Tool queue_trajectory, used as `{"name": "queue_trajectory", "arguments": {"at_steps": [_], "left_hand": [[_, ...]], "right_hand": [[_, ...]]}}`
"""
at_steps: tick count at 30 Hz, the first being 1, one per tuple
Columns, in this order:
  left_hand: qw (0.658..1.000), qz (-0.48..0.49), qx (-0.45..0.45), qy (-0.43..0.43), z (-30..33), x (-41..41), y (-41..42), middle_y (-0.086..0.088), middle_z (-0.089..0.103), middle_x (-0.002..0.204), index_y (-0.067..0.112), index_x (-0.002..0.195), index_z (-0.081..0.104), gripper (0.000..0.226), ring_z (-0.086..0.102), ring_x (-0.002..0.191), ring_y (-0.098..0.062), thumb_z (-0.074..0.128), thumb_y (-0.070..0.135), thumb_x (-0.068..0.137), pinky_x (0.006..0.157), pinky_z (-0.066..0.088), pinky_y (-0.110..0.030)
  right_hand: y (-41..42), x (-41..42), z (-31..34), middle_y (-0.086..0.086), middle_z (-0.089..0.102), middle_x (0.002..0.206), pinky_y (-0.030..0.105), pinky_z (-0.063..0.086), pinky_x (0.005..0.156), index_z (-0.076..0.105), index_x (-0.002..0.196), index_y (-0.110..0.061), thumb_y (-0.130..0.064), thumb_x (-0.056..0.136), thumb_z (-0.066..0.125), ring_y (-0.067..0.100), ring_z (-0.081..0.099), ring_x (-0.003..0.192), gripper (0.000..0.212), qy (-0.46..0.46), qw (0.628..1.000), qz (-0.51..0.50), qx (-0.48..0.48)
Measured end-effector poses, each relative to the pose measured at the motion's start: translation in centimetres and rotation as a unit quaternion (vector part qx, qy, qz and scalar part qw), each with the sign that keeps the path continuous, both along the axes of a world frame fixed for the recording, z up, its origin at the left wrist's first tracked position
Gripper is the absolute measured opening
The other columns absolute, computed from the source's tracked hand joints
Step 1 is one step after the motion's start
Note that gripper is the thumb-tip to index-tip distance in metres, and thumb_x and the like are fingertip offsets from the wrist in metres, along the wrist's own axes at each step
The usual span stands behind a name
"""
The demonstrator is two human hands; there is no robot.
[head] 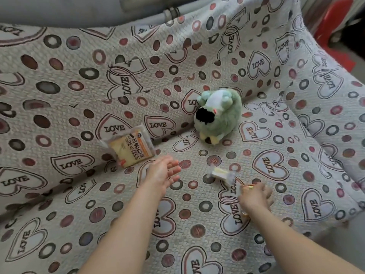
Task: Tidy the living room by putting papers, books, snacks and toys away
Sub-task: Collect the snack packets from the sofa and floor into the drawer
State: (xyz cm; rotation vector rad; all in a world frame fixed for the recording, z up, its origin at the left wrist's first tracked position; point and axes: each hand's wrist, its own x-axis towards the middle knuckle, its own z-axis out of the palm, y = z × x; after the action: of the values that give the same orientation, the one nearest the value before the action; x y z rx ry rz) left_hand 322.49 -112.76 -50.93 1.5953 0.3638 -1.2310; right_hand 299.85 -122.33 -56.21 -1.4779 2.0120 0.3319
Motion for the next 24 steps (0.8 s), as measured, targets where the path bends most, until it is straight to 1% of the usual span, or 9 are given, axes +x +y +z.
{"name": "queue_trajectory", "arguments": {"at_steps": [2,4,6,8,11,14,17,21,24], "left_hand": [[1.000,-0.015,0.003,-0.006,-0.9,-0.1,-0.1,-0.004,0.068,0.089,0.012,0.124,0.056,0.026,0.062,0.073,-0.015,0.047,0.016,0.100,0.064,0.050,-0.029],[0.999,-0.026,0.007,-0.028,-1.2,-0.1,-0.2,-0.006,0.067,0.093,0.013,0.120,0.056,0.022,0.061,0.074,-0.015,0.048,0.013,0.099,0.063,0.049,-0.028],[0.997,-0.027,0.016,-0.075,-1.5,0.3,-0.2,-0.008,0.066,0.098,0.012,0.119,0.056,0.023,0.060,0.076,-0.015,0.052,0.007,0.096,0.060,0.047,-0.026],[0.985,-0.039,0.029,-0.167,-2.1,1.1,-0.1,-0.010,0.065,0.105,0.013,0.117,0.058,0.024,0.059,0.082,-0.014,0.056,0.007,0.094,0.061,0.044,-0.024],[0.921,-0.087,0.088,-0.368,-3.2,3.3,0.0,-0.003,0.055,0.127,0.018,0.117,0.060,0.031,0.053,0.116,-0.020,0.060,0.006,0.089,0.086,0.041,-0.025],[0.844,-0.124,0.166,-0.495,-3.5,6.6,-0.2,0.005,0.025,0.156,0.023,0.136,0.045,0.053,0.021,0.144,-0.017,0.060,0.007,0.087,0.115,0.021,-0.033],[0.797,-0.222,0.238,-0.509,-4.2,10.1,-0.2,0.004,0.006,0.162,0.020,0.150,0.022,0.072,0.005,0.149,-0.019,0.060,0.014,0.089,0.121,0.009,-0.041],[0.755,-0.354,0.321,-0.449,-4.8,12.6,0.3,-0.007,0.008,0.159,0.020,0.153,0.008,0.098,0.008,0.148,-0.024,0.071,0.037,0.080,0.118,0.006,-0.047],[0.656,-0.440,0.383,-0.478,-4.5,13.1,0.4,-0.010,0.021,0.155,0.019,0.152,0.009,0.103,0.019,0.144,-0.028,0.073,0.045,0.075,0.115,0.018,-0.049]], "right_hand": [[0.2,-0.1,-1.2,0.025,0.023,0.146,0.051,0.032,0.104,0.022,0.139,-0.002,-0.047,0.095,0.044,0.044,0.025,0.133,0.067,0.013,1.000,0.022,-0.011],[0.1,-0.1,-1.6,0.025,0.034,0.140,0.051,0.037,0.099,0.028,0.133,-0.003,-0.041,0.093,0.049,0.042,0.034,0.129,0.058,0.005,0.998,0.035,-0.044],[-0.1,0.5,-1.2,0.016,0.045,0.131,0.050,0.042,0.095,0.033,0.127,-0.011,-0.029,0.087,0.060,0.036,0.044,0.121,0.051,-0.030,0.992,0.057,-0.111],[-0.1,1.6,-0.8,0.005,0.049,0.121,0.046,0.043,0.094,0.036,0.124,-0.018,-0.019,0.081,0.063,0.026,0.049,0.112,0.051,-0.085,0.971,0.123,-0.187],[-0.4,3.9,-0.9,0.002,0.045,0.120,0.038,0.037,0.097,0.043,0.125,-0.021,-0.016,0.079,0.060,0.021,0.041,0.113,0.049,-0.092,0.938,0.265,-0.202],[-0.8,5.5,-1.4,0.001,0.041,0.131,0.043,0.033,0.098,0.045,0.131,-0.033,-0.025,0.080,0.056,0.024,0.033,0.123,0.052,-0.020,0.921,0.369,-0.123],[-0.8,5.7,-1.7,0.002,0.039,0.130,0.046,0.037,0.096,0.041,0.133,-0.035,-0.027,0.079,0.061,0.026,0.034,0.122,0.058,-0.003,0.914,0.398,-0.083],[-0.8,5.7,-2.0,0.006,0.042,0.124,0.043,0.044,0.090,0.039,0.127,-0.021,-0.016,0.079,0.059,0.027,0.040,0.117,0.052,0.012,0.910,0.409,-0.064],[-0.8,6.0,-1.9,0.008,0.049,0.118,0.040,0.044,0.088,0.043,0.115,-0.014,-0.013,0.077,0.057,0.028,0.043,0.113,0.040,-0.014,0.932,0.360,-0.044]]}}
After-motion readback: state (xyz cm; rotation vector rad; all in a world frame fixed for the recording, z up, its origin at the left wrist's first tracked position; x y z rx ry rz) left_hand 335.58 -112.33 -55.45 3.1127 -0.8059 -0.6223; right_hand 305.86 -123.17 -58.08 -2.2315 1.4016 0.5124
